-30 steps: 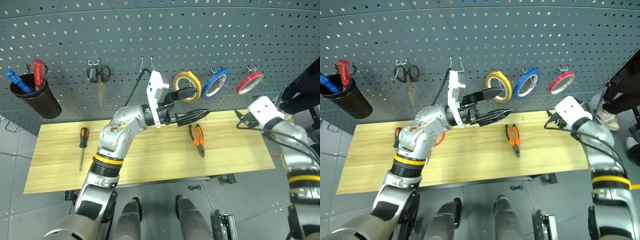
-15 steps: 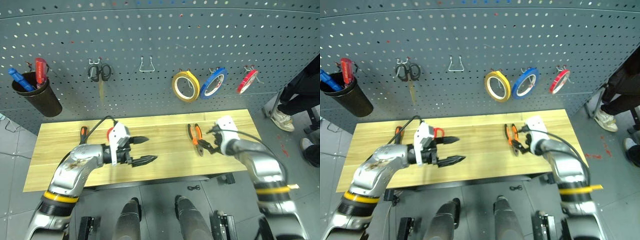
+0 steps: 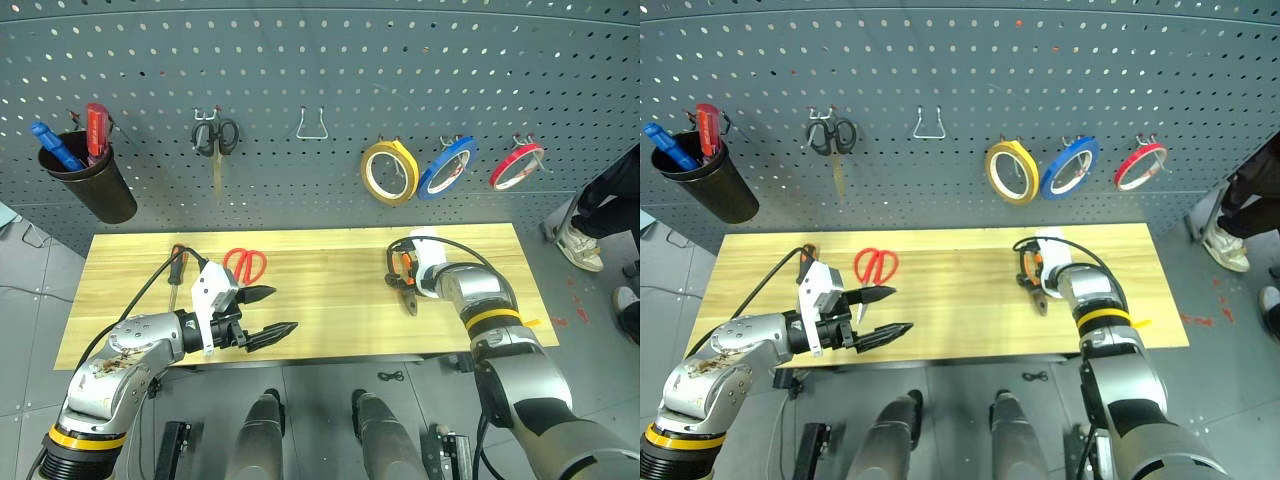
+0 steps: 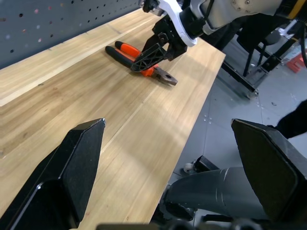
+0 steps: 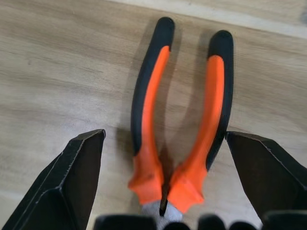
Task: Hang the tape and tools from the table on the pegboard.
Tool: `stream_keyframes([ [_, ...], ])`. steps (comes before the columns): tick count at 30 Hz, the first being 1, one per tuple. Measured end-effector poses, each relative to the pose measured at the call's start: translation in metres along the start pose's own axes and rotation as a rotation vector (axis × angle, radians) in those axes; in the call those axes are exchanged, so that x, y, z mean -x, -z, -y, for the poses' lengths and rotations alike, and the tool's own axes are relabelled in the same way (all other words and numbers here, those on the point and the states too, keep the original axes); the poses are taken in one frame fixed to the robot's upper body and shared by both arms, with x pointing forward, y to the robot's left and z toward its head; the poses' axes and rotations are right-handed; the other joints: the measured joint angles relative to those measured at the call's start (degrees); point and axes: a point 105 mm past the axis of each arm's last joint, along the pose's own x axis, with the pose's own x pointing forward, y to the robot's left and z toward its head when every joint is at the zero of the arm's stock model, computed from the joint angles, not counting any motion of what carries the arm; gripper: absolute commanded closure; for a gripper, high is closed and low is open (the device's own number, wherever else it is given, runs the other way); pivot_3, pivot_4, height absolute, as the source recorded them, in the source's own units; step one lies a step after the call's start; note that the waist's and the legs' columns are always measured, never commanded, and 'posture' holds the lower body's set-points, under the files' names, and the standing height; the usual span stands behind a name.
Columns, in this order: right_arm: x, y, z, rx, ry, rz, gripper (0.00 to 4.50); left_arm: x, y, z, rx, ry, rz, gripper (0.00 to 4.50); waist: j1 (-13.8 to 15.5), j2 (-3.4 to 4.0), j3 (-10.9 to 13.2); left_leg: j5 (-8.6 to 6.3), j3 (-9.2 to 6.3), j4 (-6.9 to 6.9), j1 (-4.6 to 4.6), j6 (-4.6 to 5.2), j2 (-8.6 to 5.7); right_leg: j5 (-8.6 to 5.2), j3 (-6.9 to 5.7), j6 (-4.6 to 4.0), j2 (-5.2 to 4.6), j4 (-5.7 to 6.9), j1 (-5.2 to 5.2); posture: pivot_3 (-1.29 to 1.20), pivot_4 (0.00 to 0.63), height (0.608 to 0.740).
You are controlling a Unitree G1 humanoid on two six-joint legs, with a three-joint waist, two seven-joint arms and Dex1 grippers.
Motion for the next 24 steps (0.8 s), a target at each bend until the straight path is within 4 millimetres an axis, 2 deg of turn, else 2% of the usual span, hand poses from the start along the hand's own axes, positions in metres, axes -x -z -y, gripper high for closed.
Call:
stream_keyframes([
  [4,-0.004,-0.007,0.001,-0.005,0.019,0.012,0.03,0.001,-0.002,-0.002,-0.01,-0.007,-0.006,0.0,0.0,-0.01,0.1,0.0,-0.01,-0.01,-0.01,0.0,0.01,0.01,-0.02,-0.03,0.0,-0.01,0.0,0.21,0.349,0.74],
  [9,-0.005,-0.008,0.003,-0.005,0.018,0.013,1.52,0.003,-0.004,-0.003,-0.02,-0.005,-0.011,0.0,0.0,0.0,0.1,0.0,-0.01,-0.03,0.0,0.0,0.01,0.0,-0.02,-0.02,0.0,-0.03,0.0,0.21,0.356,0.74],
  [10,-0.005,-0.008,0.003,-0.005,0.016,0.013,1.61,0.003,-0.005,-0.003,-0.02,0.0,-0.004,0.0,0.0,0.0,0.2,0.0,-0.01,-0.03,0.0,0.0,0.01,0.0,-0.02,-0.02,0.0,-0.02,0.0,0.21,0.356,0.74],
  [18,-0.001,-0.005,0.0,0.034,-0.051,0.02,1.61,0.0,-0.021,-0.002,0.001,0.032,0.062,0.0,0.0,0.0,0.2,0.0,-0.03,-0.07,-0.02,0.0,0.01,-0.02,-0.04,0.01,0.0,-0.06,0.0,0.21,0.339,0.74],
  [21,0.011,0.0,-0.016,0.14,-0.159,0.073,1.61,0.003,-0.025,-0.002,0.022,0.027,0.082,0.0,0.1,0.06,0.2,0.0,-0.09,-0.14,-0.25,-0.01,0.0,-0.03,-0.09,0.01,-0.01,-0.05,-0.2,0.21,0.335,0.74],
  [24,0.041,-0.009,-0.048,0.237,-0.297,0.18,1.61,0.009,-0.034,-0.003,0.063,0.006,0.118,0.0,0.1,0.11,0.2,0.04,-0.1,-0.09,-0.92,-0.06,0.01,0.03,-0.13,-0.08,-0.03,0.31,-1.07,0.2,0.321,0.74],
])
